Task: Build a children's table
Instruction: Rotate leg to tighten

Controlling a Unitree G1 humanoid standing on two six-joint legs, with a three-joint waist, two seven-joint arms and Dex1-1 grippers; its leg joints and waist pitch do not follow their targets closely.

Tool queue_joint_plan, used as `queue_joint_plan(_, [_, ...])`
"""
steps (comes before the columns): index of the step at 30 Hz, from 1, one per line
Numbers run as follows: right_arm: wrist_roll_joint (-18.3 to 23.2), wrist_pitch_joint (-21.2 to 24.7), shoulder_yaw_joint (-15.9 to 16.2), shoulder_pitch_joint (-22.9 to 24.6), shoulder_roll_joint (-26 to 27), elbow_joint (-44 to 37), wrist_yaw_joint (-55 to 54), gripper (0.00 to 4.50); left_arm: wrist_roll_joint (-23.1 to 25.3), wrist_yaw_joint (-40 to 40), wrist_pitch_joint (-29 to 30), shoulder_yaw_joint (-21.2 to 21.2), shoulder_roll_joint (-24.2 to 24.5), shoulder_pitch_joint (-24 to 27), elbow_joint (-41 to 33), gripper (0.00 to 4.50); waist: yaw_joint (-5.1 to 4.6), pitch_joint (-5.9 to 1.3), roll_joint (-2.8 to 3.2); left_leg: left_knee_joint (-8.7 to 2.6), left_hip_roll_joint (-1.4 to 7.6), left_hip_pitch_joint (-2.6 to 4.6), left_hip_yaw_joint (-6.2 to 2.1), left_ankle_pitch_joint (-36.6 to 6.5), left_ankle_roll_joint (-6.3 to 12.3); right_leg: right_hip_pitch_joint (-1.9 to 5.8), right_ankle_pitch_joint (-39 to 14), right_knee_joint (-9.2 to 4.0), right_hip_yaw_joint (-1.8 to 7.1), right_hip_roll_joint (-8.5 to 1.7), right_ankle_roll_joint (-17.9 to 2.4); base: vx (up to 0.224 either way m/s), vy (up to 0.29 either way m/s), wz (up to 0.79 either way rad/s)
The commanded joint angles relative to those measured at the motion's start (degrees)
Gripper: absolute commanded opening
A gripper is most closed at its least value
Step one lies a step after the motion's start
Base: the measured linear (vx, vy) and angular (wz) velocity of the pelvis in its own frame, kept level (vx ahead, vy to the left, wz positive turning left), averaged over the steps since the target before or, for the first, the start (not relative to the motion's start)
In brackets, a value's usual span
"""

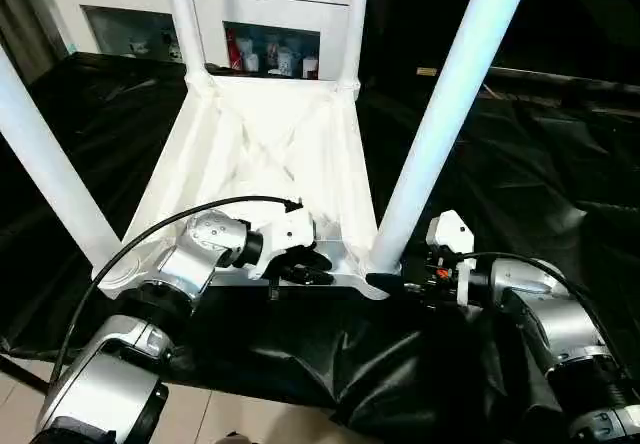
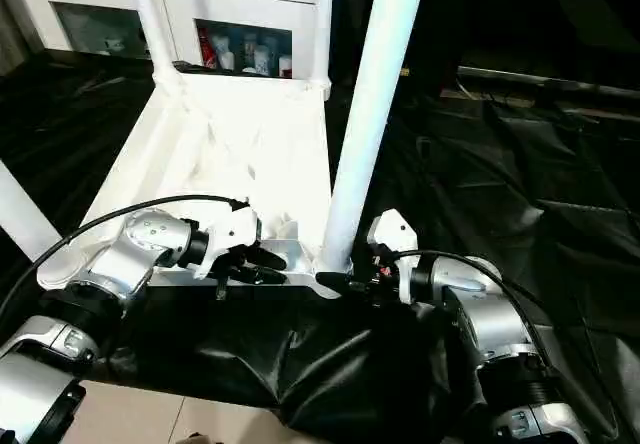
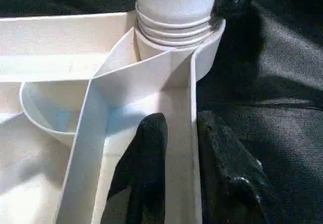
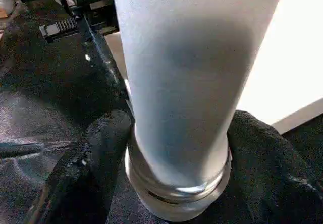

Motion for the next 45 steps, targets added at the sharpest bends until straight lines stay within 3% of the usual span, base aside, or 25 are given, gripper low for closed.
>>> queue_joint_plan(1, [0.32, 0.43, 0.79, -0.73, -0.37, -0.72, 1.73, 3.22, 1.12, 0.05, 1.56, -0.54, 0.96, -0.37, 1.90, 0.81, -0.08, -3.22, 0.14, -3.92, 2.03, 0.89, -1.06, -14.13, 1.35, 2.59, -12.52, -4.56, 2.46, -4.46, -11.94, 0.000, 0.000, 0.00])
queue_joint_plan(12, [-0.04, -0.27, 1.08, -2.70, 0.12, 1.06, 1.67, 3.22, 0.05, -4.63, 3.68, -1.51, 0.72, -0.28, 0.97, 0.11, -0.46, -3.23, -0.02, -3.81, 2.02, 0.81, -1.02, -13.77, 1.57, 2.67, -11.67, -4.39, 2.43, -4.50, -12.81, 0.000, 0.000, 0.00])
queue_joint_plan(13, [0.06, -0.25, 1.08, -2.76, 0.12, 1.18, 1.92, 2.96, 0.04, -4.65, 3.75, -1.52, 0.71, -0.24, 0.90, 0.00, -0.43, -3.24, -0.04, -3.80, 2.02, 0.83, -1.02, -13.89, 1.57, 2.66, -12.32, -4.42, 2.44, -4.53, -12.70, 0.000, 0.000, 0.00])
queue_joint_plan(17, [0.35, -0.09, 1.03, -2.93, 0.05, 1.54, 2.61, 2.76, 0.05, -4.73, 3.70, -1.48, 0.71, -0.18, 0.86, 0.00, -0.39, -3.27, -0.09, -3.76, 1.97, 0.80, -1.01, -13.21, 1.80, 2.66, -11.89, -4.39, 2.44, -4.48, -12.62, 0.000, 0.000, 0.00])
queue_joint_plan(18, [0.47, -0.04, 1.03, -3.00, -0.02, 1.69, 2.83, 2.52, 0.04, -4.75, 3.66, -1.43, 0.73, -0.12, 0.81, 0.00, -0.39, -3.26, -0.20, -3.75, 1.98, 0.80, -0.99, -13.12, 1.86, 2.67, -11.91, -4.39, 2.43, -4.46, -12.55, 0.000, 0.000, 0.00])
queue_joint_plan(27, [1.00, 0.03, 1.10, -2.24, 0.18, 2.30, 3.34, 2.05, -0.61, -3.33, 3.58, -0.36, 0.49, 0.31, 0.41, 0.00, -0.12, -3.30, -0.18, -3.74, 2.01, 0.85, -0.99, -12.80, 1.88, 2.63, -12.35, -4.38, 2.45, -4.50, -12.20, 0.000, 0.000, 0.00])
queue_joint_plan(30, [0.70, 0.45, 0.11, -1.44, 1.84, 3.40, -0.75, 2.04, -0.46, 2.54, 3.55, 1.18, -1.53, -0.29, 1.94, 0.00, -0.21, -3.22, -0.22, -3.74, 1.98, 0.87, -0.96, -13.18, 1.77, 2.51, -12.72, -4.46, 2.48, -4.53, -12.30, 0.000, 0.000, 0.00])
queue_joint_plan(35, [-1.57, -0.48, -3.29, -1.75, 8.41, 9.43, -17.69, 2.04, 2.08, 16.88, 4.73, 1.93, -7.69, -3.00, 6.42, 0.00, -0.69, -2.70, -0.20, -4.16, 1.73, 1.28, -1.43, -17.99, -0.12, 2.09, -25.26, -5.87, 2.28, -4.71, -8.51, 0.000, 0.000, 0.00])
queue_joint_plan(37, [-2.45, -1.11, -4.31, -2.42, 12.22, 12.09, -25.33, 2.02, 2.96, 24.14, 5.92, 2.18, -11.56, -4.88, 9.09, 0.00, -1.47, -2.54, -0.12, -4.12, 1.50, 1.68, -1.61, -20.34, -0.99, 1.53, -30.08, -6.47, 2.12, -4.68, -6.98, 0.000, 0.000, 0.00])
queue_joint_plan(39, [-3.66, -0.86, -4.35, -3.28, 14.52, 13.38, -30.50, 2.02, 3.21, 26.49, 6.71, 1.99, -13.74, -5.75, 10.16, 0.00, -2.03, -2.61, 0.10, -4.15, 1.34, 1.67, -1.82, -20.93, -1.04, 1.57, -31.74, -6.80, 1.94, -4.64, -6.16, 0.000, 0.000, 0.00])
queue_joint_plan(40, [-4.05, -0.32, -4.01, -3.97, 15.89, 13.90, -31.84, 2.02, 3.38, 27.54, 6.96, 1.81, -14.84, -6.23, 10.64, 0.00, -2.14, -2.62, -0.01, -4.21, 1.23, 1.35, -1.91, -20.56, -0.43, 1.82, -31.42, -6.87, 1.86, -4.62, -5.94, 0.000, 0.000, 0.00])
queue_joint_plan(44, [-5.95, -1.47, -0.93, -5.57, 17.66, 14.48, -29.88, 2.02, 3.97, 28.04, 5.84, 1.07, -16.64, -7.36, 11.68, 0.00, -2.44, -2.72, 0.38, -4.31, 1.25, 1.49, -1.83, -20.86, 0.79, 1.69, -30.02, -7.15, 1.90, -4.48, -6.09, 0.000, 0.000, 0.00])
queue_joint_plan(45, [-5.95, -2.06, -0.93, -5.82, 17.64, 14.67, -29.35, 2.37, 3.99, 27.87, 5.37, 1.29, -16.78, -7.53, 11.93, 0.00, -2.54, -2.72, 0.31, -4.38, 1.30, 1.46, -1.85, -21.15, 0.95, 1.78, -29.55, -7.20, 1.87, -4.53, -6.43, 0.000, 0.000, 0.00])
